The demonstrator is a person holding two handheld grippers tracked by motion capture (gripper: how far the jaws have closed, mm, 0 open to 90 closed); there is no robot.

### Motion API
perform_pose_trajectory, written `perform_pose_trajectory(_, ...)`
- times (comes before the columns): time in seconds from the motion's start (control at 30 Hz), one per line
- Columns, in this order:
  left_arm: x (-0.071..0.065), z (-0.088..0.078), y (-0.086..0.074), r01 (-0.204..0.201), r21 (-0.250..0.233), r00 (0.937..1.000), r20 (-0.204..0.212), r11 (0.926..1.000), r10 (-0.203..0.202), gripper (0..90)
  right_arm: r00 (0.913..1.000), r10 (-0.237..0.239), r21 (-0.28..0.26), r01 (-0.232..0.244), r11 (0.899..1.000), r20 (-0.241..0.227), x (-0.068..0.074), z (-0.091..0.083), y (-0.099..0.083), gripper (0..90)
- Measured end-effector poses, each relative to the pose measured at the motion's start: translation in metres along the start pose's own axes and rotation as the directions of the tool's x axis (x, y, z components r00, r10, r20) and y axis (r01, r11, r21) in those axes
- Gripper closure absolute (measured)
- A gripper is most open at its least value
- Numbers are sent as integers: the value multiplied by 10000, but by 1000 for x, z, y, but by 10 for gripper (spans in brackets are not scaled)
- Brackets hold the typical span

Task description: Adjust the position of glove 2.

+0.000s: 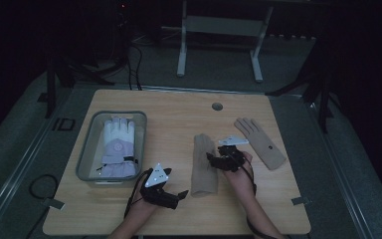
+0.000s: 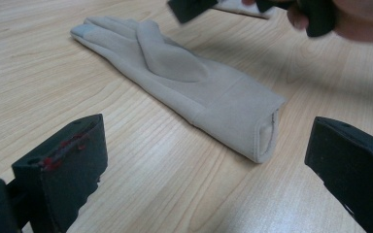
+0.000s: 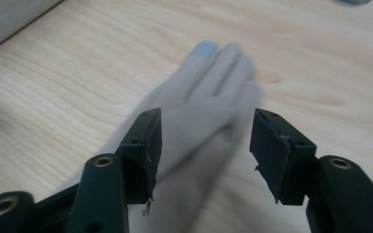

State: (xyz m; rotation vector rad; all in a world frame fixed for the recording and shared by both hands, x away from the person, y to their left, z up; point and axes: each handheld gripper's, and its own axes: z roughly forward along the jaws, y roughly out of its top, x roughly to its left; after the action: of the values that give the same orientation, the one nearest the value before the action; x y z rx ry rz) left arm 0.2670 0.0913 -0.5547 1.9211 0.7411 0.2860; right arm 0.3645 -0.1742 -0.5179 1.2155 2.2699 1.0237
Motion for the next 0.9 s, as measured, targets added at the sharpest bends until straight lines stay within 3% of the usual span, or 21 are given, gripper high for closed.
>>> perform_pose_trajectory(0.17, 1, 0, -1, 96, -58, 9999, 28, 9999, -96, 17, 9994, -355, -321, 354, 9989, -2, -35, -16, 2, 482)
perform_pose_trajectory(0.27, 1, 0, -1, 110, -27, 9999, 25, 9999, -110, 17, 9991, -330, -338, 339, 9989, 280, -53, -23, 2, 503)
perform_pose_trajectory(0.37, 0, 1, -2, 89, 24, 10000, 16, 10000, -89, 17, 9958, -103, -288, 129, 9995, 912, -86, -31, 2, 505)
perform_pose_trajectory(0.53, 0, 1, -3, 84, 36, 10000, 35, 10000, -84, 17, 9930, 413, 69, -423, 9991, 1104, -129, -32, 0, 501)
perform_pose_trajectory(0.6, 1, 1, -4, 50, -40, 9999, 93, 10000, -50, 17, 9918, 400, 241, -432, 9988, 1214, -141, -30, -2, 499)
perform_pose_trajectory(0.7, 2, 1, -4, 50, -42, 10000, 81, 10000, -50, 17, 9922, 765, 490, -817, 9955, 986, -158, -27, -4, 473)
perform_pose_trajectory(0.9, 3, 1, -5, 36, -159, 10000, 74, 9999, -34, 17, 9948, 730, 685, -779, 9946, 708, -176, -20, -7, 432)
